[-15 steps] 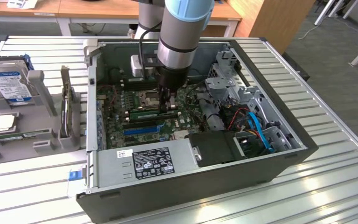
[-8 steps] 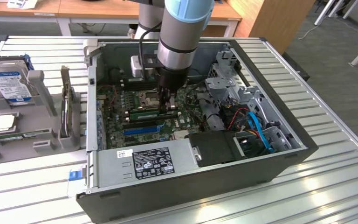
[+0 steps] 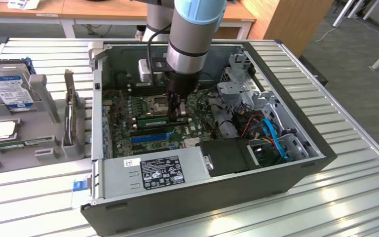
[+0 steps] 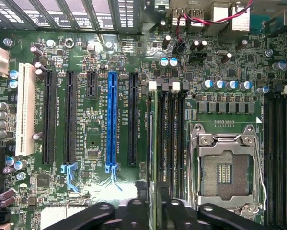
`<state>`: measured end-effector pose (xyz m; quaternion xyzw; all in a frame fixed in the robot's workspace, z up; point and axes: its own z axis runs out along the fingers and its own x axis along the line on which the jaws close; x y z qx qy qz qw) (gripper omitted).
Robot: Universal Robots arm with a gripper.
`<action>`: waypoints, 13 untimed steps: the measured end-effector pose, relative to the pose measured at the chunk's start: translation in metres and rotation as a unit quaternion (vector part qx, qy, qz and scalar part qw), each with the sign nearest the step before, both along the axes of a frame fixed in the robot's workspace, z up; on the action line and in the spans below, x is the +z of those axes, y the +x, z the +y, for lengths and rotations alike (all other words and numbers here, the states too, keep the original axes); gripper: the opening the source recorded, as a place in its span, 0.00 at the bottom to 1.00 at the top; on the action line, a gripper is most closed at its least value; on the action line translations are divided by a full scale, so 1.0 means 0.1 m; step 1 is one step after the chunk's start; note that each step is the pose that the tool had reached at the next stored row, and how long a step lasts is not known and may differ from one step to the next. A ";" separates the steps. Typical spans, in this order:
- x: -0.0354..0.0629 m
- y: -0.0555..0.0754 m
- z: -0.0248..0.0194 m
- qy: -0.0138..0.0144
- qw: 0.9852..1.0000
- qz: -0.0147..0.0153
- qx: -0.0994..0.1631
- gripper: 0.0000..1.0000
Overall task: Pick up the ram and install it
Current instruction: 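Insert the ram into the slot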
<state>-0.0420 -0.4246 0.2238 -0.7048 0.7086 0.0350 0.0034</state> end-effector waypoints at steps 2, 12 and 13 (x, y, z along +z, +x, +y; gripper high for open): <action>0.001 0.00 0.000 0.000 1.000 0.000 0.000 0.25; 0.097 0.00 0.000 0.000 1.000 0.000 0.000 0.25; 0.119 0.00 0.000 0.000 1.000 0.000 0.000 0.25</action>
